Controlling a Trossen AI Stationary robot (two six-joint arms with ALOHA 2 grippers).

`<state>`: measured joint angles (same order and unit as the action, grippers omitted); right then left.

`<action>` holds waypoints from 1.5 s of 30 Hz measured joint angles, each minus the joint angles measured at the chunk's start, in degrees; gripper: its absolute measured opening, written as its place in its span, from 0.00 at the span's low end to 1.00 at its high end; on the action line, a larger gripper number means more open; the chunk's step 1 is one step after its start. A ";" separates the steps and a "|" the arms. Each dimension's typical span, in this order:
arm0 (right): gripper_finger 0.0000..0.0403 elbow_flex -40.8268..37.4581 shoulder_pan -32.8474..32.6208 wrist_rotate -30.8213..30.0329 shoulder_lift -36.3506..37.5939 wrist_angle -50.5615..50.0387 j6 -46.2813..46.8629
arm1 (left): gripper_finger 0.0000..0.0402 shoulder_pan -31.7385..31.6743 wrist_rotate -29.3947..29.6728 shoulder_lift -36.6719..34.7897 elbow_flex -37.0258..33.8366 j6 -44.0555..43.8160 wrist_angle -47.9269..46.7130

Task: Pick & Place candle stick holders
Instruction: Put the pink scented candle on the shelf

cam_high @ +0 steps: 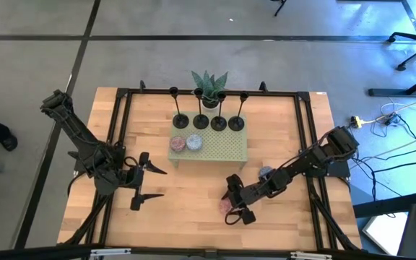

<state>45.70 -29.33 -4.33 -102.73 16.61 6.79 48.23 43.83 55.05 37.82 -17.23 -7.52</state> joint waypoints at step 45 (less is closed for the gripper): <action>0.85 -0.03 0.80 1.80 -0.38 -3.54 1.79 | 0.86 -0.02 0.00 0.00 0.00 0.00 -0.01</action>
<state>45.67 -28.53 -2.53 -103.11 13.07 8.58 48.21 43.83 55.05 37.82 -17.23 -7.53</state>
